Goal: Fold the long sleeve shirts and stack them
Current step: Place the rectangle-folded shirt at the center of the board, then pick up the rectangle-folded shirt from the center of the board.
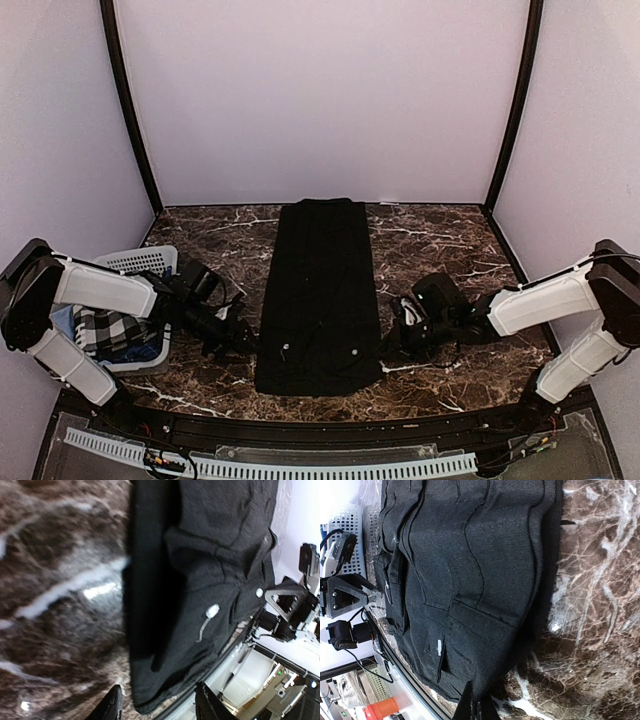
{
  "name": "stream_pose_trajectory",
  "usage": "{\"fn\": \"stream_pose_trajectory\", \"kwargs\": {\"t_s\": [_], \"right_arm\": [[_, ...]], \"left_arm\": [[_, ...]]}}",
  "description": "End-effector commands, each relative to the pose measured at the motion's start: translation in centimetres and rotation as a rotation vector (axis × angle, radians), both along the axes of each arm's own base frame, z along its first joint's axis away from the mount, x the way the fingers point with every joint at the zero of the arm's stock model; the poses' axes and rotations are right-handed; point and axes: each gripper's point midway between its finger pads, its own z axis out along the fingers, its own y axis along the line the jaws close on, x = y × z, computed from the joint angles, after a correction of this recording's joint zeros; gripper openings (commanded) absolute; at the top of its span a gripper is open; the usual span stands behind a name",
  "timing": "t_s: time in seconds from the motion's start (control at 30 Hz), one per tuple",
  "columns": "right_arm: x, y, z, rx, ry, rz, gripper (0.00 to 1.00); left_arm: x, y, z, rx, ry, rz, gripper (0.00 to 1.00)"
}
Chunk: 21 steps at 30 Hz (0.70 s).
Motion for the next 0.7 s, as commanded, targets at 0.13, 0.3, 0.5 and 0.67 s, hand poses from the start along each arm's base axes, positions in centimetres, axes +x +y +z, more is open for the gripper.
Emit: {"fn": "stream_pose_trajectory", "kwargs": {"t_s": [0.13, 0.3, 0.5, 0.67], "right_arm": [[-0.3, 0.2, -0.4, -0.012, -0.009, 0.007, 0.0], [-0.1, 0.4, 0.0, -0.006, -0.024, 0.004, 0.0], [0.2, 0.8, 0.6, 0.007, -0.038, 0.012, 0.0], [0.6, 1.5, 1.8, 0.03, -0.062, 0.022, 0.0]], "left_arm": [[1.2, 0.5, -1.8, 0.111, -0.047, 0.001, 0.47], [0.6, 0.3, -2.9, 0.167, -0.032, -0.017, 0.39], [-0.7, -0.2, -3.0, 0.163, 0.003, -0.034, 0.26], [-1.1, -1.3, -1.2, 0.083, 0.017, -0.053, 0.1]]}}
